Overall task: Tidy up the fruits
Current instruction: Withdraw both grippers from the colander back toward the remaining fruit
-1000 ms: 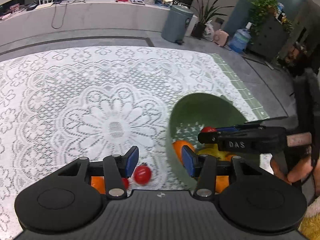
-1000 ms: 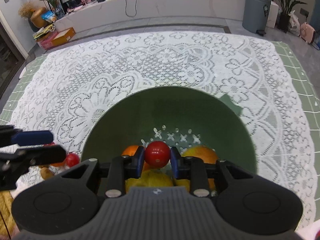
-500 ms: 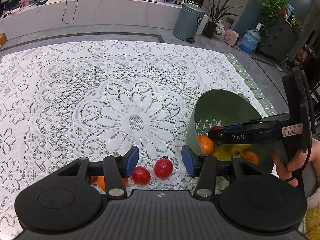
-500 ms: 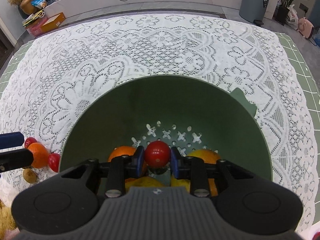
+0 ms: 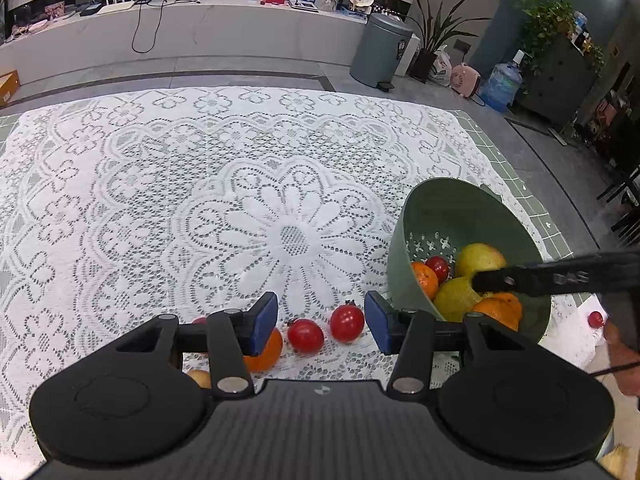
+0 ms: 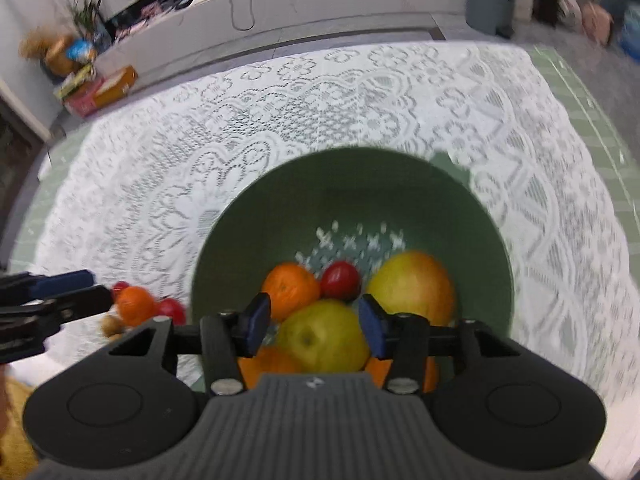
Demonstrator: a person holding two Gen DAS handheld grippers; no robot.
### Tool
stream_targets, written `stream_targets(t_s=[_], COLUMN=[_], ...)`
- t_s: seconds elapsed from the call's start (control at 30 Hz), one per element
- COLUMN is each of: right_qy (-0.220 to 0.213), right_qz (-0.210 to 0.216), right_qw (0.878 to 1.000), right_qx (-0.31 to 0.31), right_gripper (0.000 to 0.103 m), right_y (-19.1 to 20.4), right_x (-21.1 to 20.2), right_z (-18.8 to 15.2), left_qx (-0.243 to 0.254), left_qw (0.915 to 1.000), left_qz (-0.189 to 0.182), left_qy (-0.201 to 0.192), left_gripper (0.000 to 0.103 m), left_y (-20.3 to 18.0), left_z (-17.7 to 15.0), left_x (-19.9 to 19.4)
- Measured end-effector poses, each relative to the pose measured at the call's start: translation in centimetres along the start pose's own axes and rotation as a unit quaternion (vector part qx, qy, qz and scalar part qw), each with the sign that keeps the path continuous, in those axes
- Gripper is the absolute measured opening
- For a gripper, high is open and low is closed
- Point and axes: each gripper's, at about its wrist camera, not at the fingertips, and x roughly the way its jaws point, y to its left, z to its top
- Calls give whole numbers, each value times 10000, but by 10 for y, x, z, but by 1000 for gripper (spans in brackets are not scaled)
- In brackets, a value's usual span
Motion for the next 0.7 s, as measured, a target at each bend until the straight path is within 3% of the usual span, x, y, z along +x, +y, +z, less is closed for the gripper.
stream_targets(t_s=[0.23, 0.37, 0.53, 0.7], right_qy=[237, 358, 260, -173], right_qz=[460, 498, 441, 232], right_qw=[9964, 9952, 9969, 9991], right_qx=[672, 769, 604, 324], right_gripper=[50, 47, 42, 42], right_y=[-6, -1, 8, 14], right_x=[-10, -2, -8, -16], right_z=[-22, -27, -24, -4], left_qx=[48, 51, 6, -9], left_qw=[10000, 10000, 10000, 10000], left_qz=[5, 7, 24, 82], left_qy=[-3, -4, -24, -45], left_gripper=[58, 59, 59, 59], left_y=[3, 6, 14, 22], left_z=[-5, -9, -11, -12], left_x=[-3, -7, -9, -10])
